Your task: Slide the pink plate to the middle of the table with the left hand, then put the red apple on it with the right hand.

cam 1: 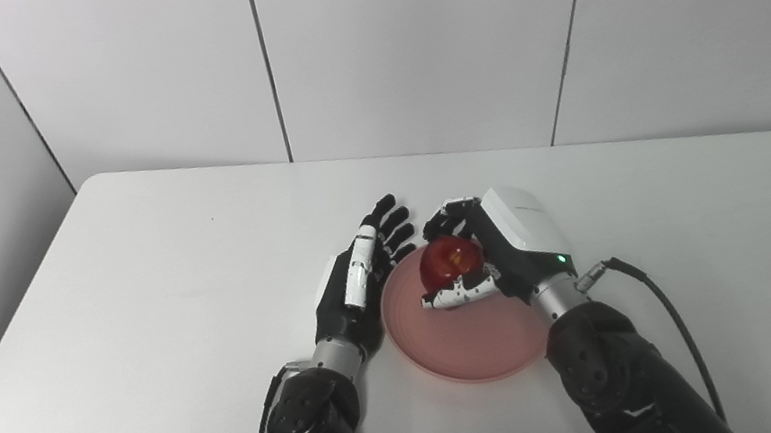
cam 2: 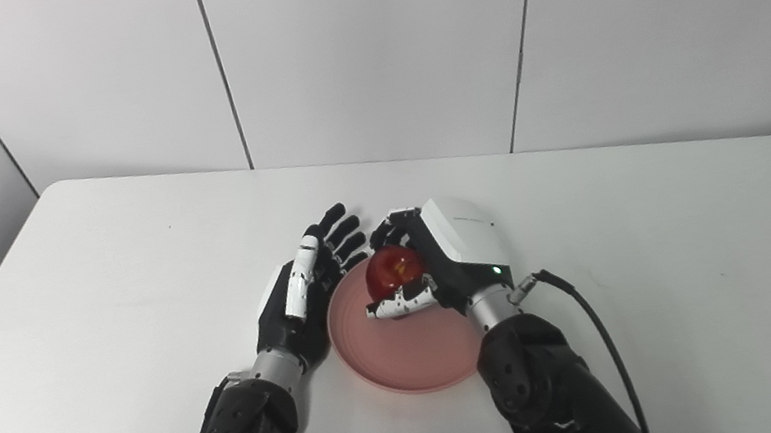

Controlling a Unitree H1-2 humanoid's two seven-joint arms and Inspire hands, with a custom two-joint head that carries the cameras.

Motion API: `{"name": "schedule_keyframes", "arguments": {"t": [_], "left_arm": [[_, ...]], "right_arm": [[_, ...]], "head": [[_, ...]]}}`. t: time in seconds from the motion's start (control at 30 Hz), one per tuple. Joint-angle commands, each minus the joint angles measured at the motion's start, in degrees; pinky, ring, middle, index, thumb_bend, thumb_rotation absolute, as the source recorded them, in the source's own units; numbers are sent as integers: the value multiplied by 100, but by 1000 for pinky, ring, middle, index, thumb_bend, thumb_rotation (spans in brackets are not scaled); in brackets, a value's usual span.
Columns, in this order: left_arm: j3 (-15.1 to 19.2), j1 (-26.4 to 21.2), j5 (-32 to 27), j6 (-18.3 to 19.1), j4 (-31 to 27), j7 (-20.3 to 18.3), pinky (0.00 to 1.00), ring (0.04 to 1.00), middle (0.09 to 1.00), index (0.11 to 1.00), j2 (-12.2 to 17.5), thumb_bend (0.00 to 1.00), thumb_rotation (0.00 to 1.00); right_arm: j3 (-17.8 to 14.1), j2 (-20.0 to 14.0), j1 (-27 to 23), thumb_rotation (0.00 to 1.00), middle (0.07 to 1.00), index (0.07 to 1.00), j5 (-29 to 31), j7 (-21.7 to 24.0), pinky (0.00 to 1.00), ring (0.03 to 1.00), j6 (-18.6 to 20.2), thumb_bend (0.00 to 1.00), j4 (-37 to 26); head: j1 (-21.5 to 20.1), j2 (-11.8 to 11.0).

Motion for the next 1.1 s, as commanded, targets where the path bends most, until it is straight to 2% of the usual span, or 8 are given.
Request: {"name": "schedule_keyframes", "arguments": {"t": [0.0,0.4,0.57,0.7,0.8,0.83,0.9,1.07], "left_arm": [[25,81,40,147,85,87,896,917,922,899,-9,364,1000],[37,58,56,151,125,90,888,913,919,899,19,367,1000],[22,54,64,133,139,58,892,920,923,903,40,373,1000],[34,61,19,150,132,33,907,927,930,910,38,377,1000],[30,72,14,181,107,22,913,930,932,915,45,379,1000],[28,75,17,191,99,25,915,930,932,915,46,381,1000],[13,81,30,219,74,20,925,934,935,920,54,381,1000],[-2,84,30,215,69,-8,932,941,938,927,90,373,1000]], "right_arm": [[20,56,-115,0,471,490,5,-54,225,309,-225,529,-12],[44,54,-23,0,477,486,1,-137,215,303,-247,530,64],[39,57,36,1,422,525,-75,-44,224,327,-40,524,-91],[21,76,65,6,456,523,-154,21,309,423,69,526,-231],[5,71,85,120,568,498,-205,160,367,491,165,524,-397],[0,70,88,202,612,587,-210,218,395,526,202,736,-442],[-15,65,97,268,650,659,-202,367,417,555,287,879,-548],[-9,2,101,338,745,736,-253,638,584,685,385,984,-763]], "head": [[-8,-2],[-63,-7],[-76,-10],[-78,-14],[-83,-13],[-83,-13],[-83,-13],[-121,-7]]}}
